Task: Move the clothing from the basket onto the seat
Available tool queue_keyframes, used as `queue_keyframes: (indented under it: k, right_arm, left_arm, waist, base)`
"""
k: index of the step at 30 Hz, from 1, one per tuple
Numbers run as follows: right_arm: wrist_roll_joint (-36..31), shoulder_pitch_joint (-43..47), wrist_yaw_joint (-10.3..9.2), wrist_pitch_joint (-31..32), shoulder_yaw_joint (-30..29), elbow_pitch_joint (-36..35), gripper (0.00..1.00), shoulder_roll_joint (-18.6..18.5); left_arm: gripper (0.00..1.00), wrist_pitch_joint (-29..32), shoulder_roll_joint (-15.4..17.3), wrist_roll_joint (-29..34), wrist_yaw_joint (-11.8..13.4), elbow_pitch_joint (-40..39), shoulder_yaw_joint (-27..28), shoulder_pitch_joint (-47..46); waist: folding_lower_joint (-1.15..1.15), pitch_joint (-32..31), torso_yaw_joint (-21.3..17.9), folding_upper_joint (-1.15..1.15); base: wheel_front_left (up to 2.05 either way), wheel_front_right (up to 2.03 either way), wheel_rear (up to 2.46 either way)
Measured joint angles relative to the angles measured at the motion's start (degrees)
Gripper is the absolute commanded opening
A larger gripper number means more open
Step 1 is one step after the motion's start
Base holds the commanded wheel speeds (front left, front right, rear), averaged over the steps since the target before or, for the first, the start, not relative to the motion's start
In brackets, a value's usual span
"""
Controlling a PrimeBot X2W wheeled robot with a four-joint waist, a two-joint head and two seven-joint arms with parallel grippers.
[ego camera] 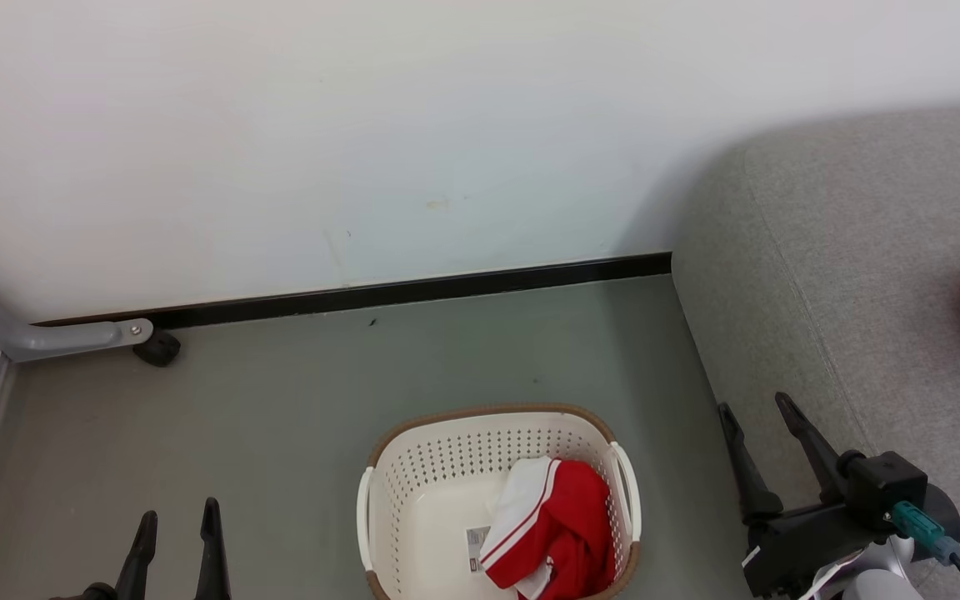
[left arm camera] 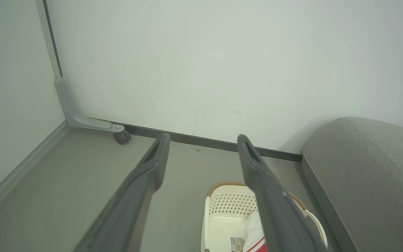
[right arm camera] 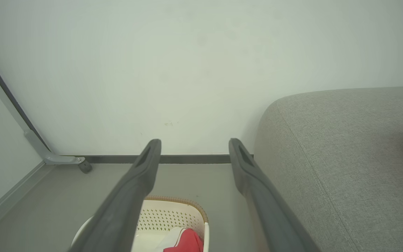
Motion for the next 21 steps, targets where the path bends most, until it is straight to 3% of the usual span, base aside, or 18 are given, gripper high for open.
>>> queue_keyframes:
  k: [21]
  right_arm:
    - [-0.1,-0.2,0.25,0.0,0.1,-1.7,1.0,0.1]
  left_arm:
    - [1.0,0.0,-0.5,0.8,0.0,-1.8,2.0,-0.1]
  waist:
    - [0.0,2.5,-1.1,0.0]
  base:
    - [0.0,0.0,0.0]
